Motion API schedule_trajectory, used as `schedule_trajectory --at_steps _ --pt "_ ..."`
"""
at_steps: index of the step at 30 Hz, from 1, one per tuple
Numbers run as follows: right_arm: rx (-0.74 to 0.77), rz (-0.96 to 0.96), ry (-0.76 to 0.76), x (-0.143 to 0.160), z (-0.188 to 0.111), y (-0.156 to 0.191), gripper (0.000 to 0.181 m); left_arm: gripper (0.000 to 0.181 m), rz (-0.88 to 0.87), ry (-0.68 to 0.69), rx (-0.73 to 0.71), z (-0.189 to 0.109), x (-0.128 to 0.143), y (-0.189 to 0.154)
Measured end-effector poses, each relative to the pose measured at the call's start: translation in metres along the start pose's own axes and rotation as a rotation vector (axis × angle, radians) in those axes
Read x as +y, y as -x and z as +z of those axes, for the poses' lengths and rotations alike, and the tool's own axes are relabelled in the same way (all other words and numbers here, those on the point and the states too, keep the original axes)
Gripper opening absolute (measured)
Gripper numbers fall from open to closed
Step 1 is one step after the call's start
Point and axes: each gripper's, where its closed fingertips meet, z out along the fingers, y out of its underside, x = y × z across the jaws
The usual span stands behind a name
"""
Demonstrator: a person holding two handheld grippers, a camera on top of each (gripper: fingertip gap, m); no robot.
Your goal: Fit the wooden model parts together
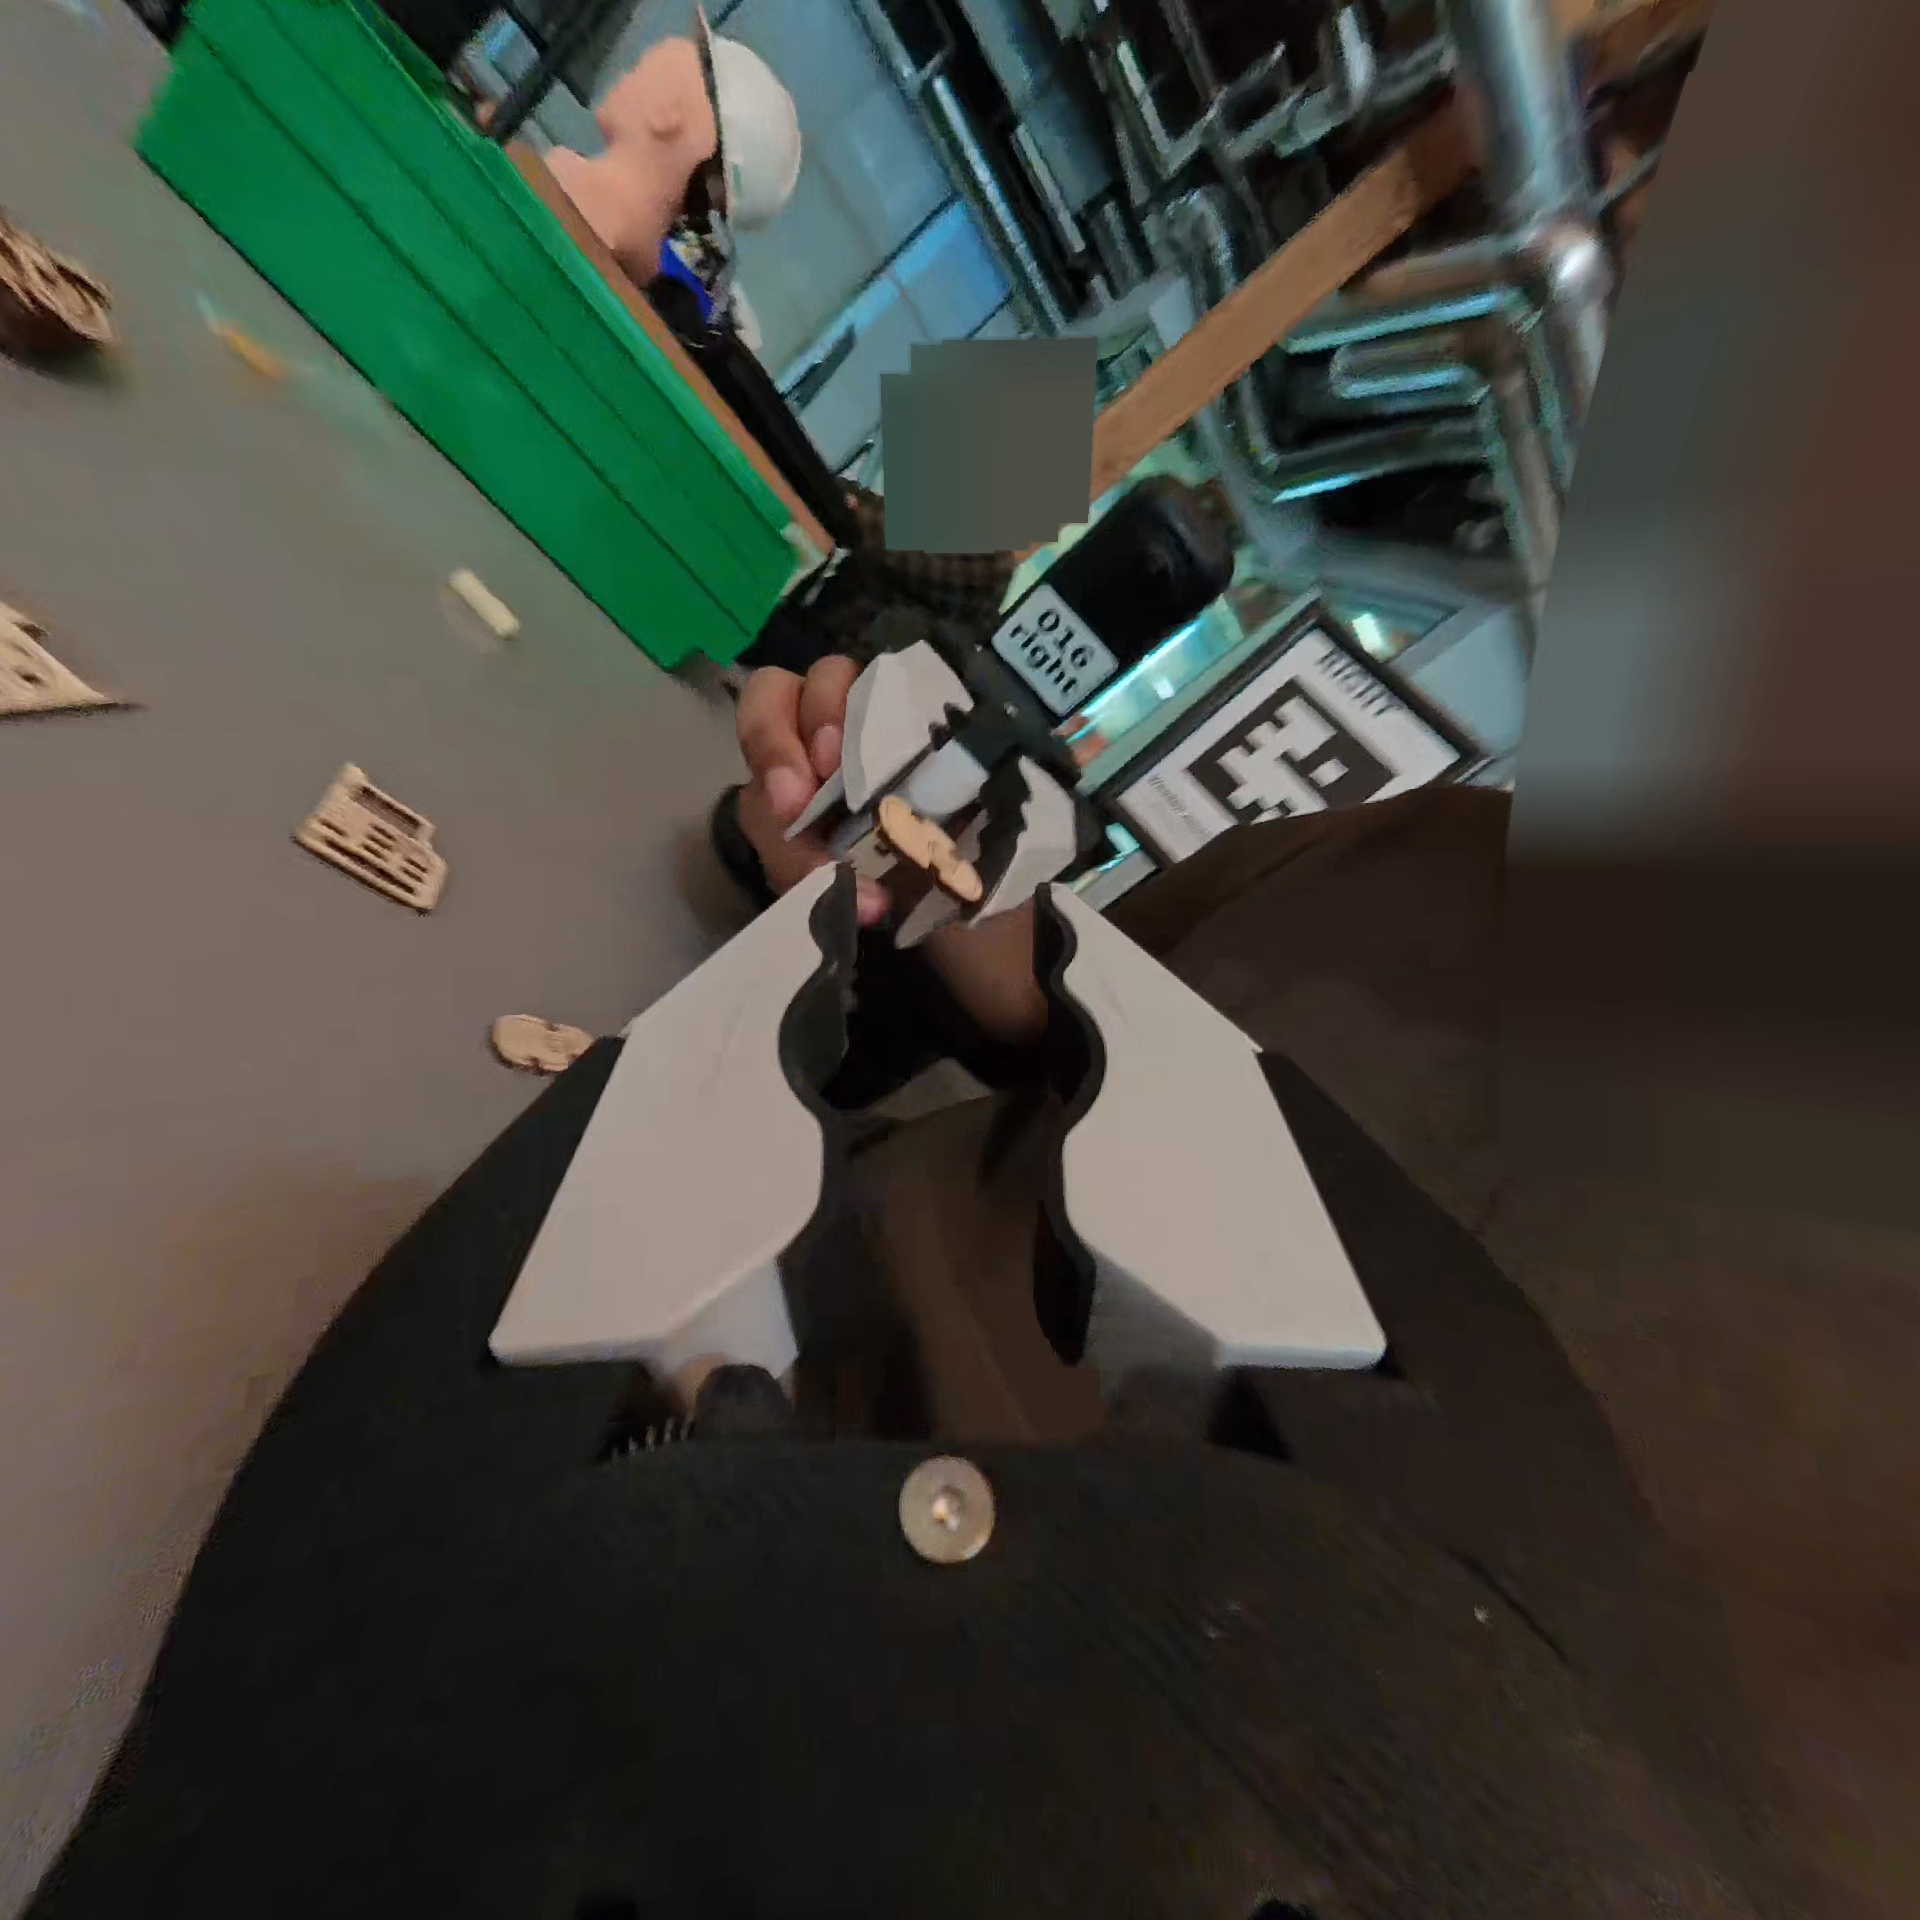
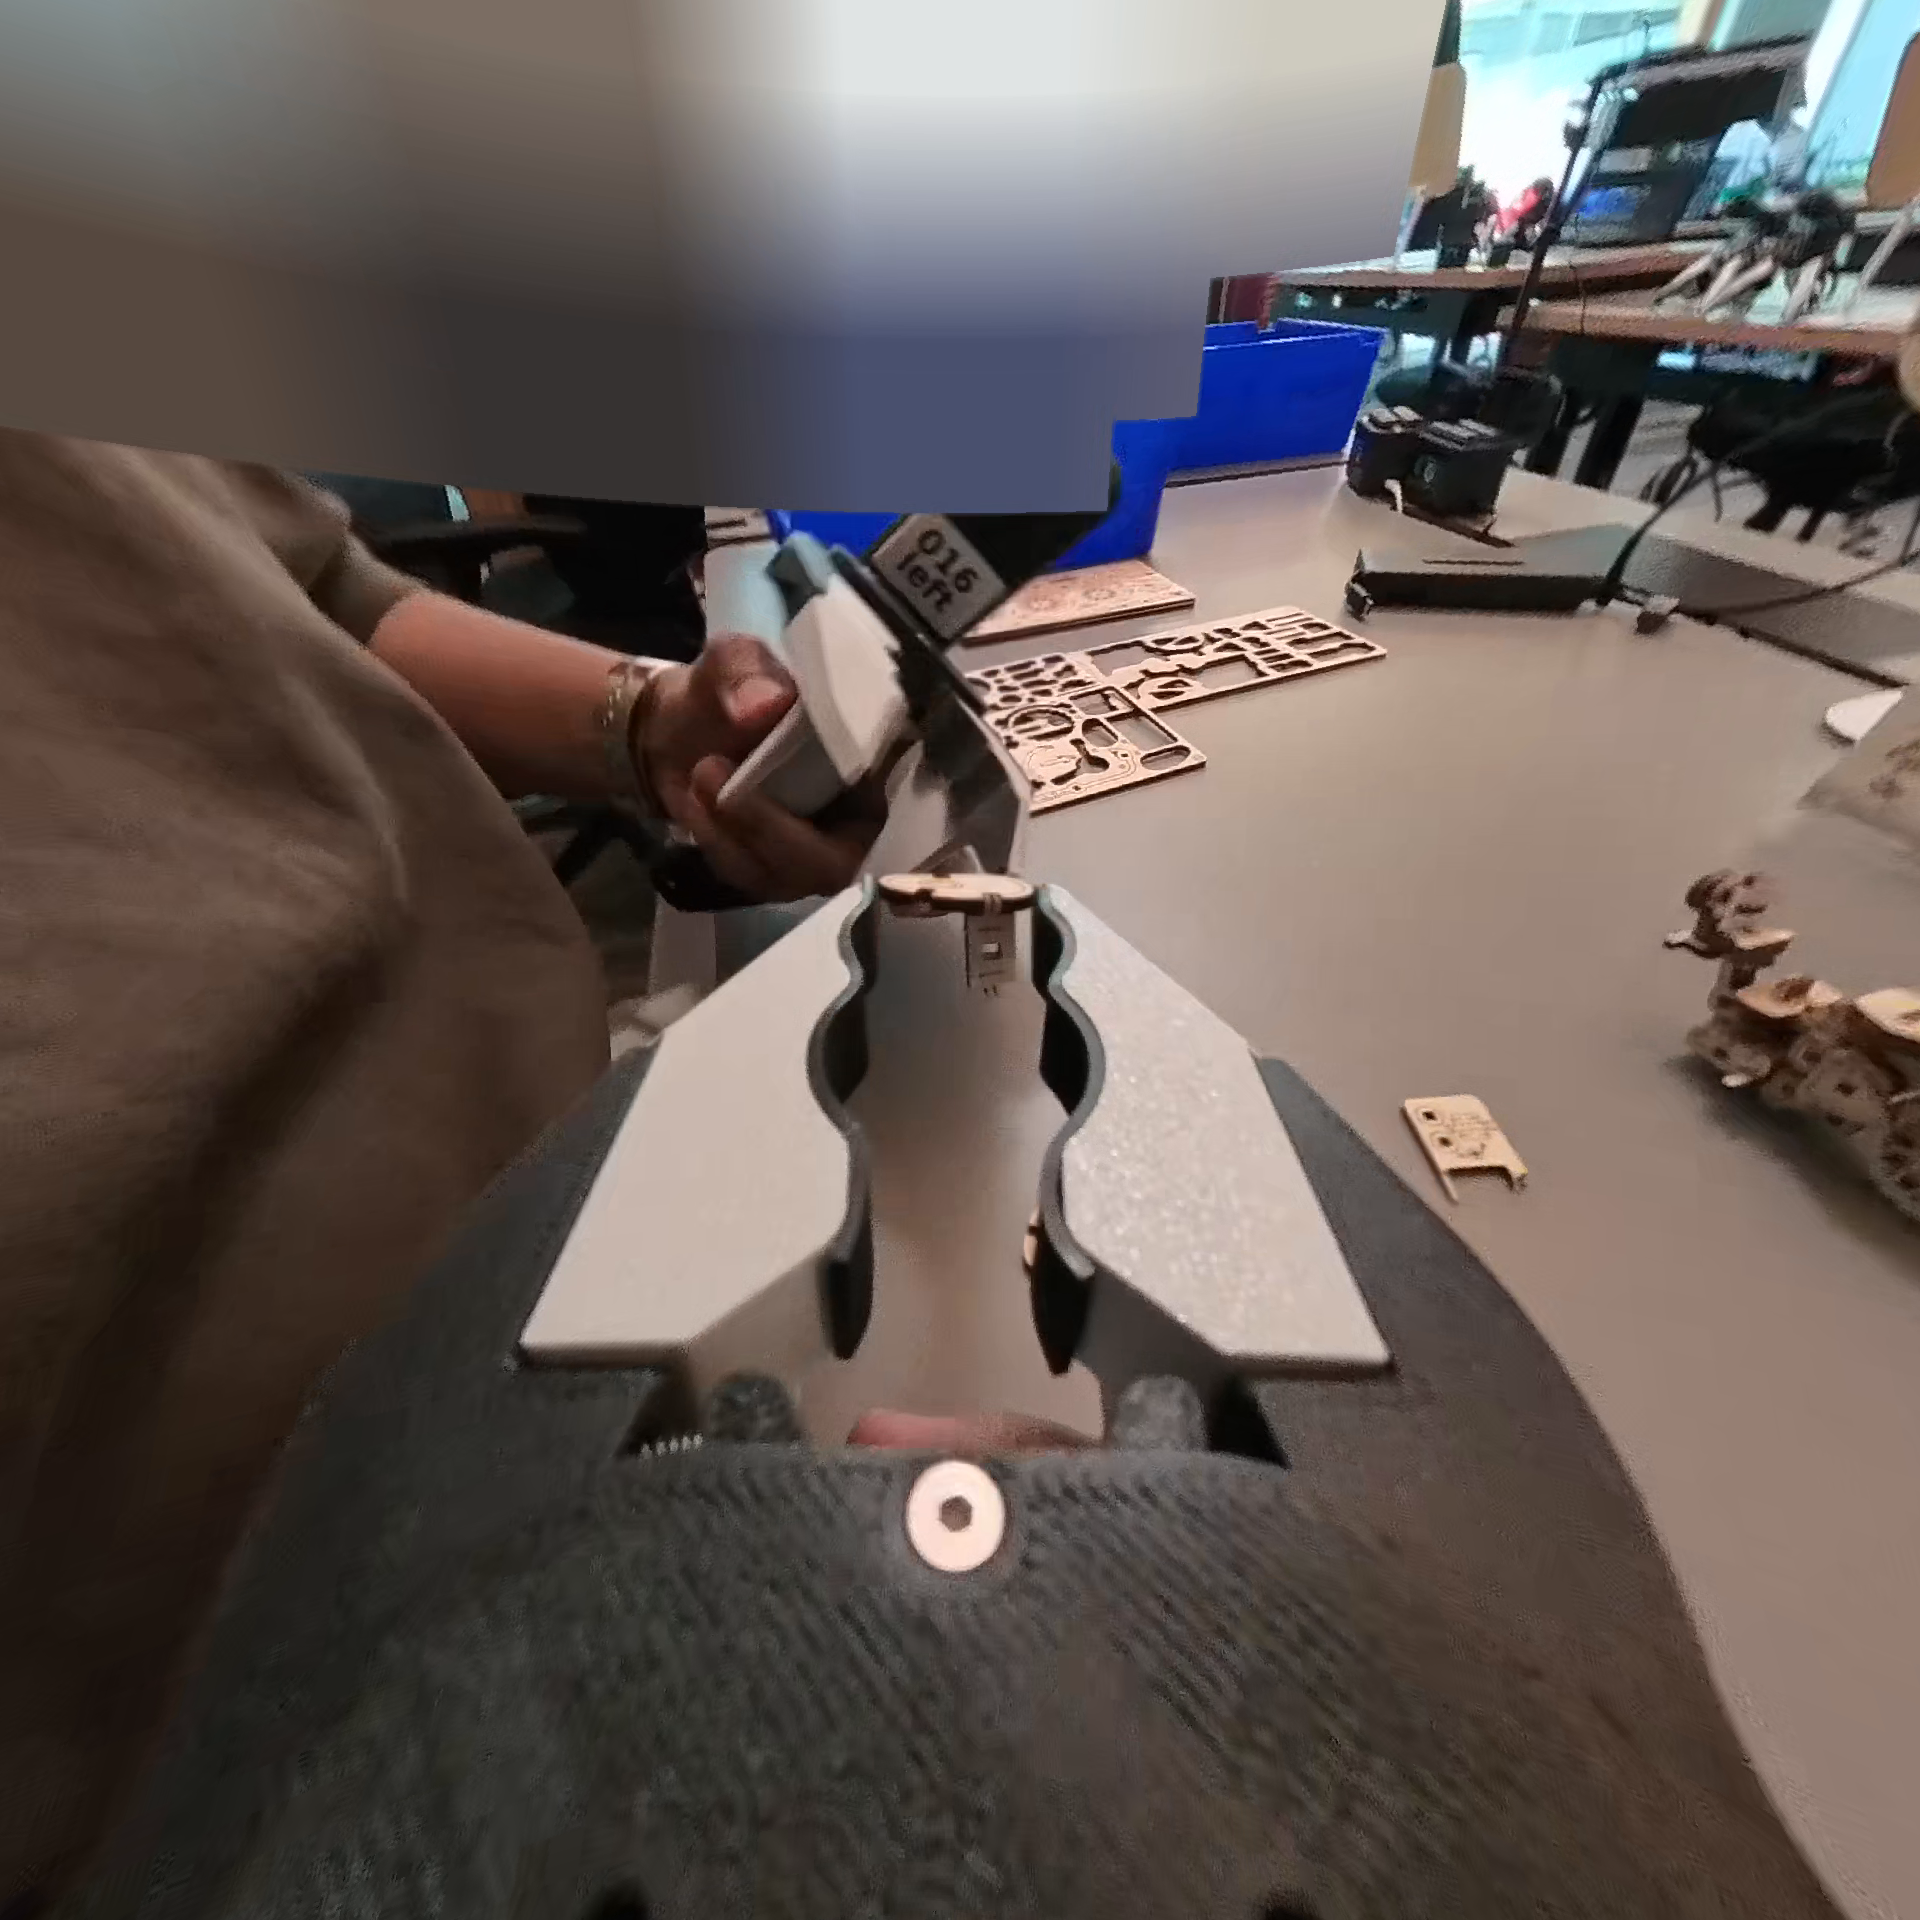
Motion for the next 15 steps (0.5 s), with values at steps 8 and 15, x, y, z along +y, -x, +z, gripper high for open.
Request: schedule_trajectory --at_steps 8,15 --pt "-0.018 0.059 0.060 0.009 0.003 0.001 0.027 0.029 0.223 0.027 -0.154 0.000 0.002 0.009" --pt "0.038 -0.039 0.181 0.027 0.004 -0.006 0.027 0.024 0.252 0.149 -0.306 -0.003 0.015 0.031"
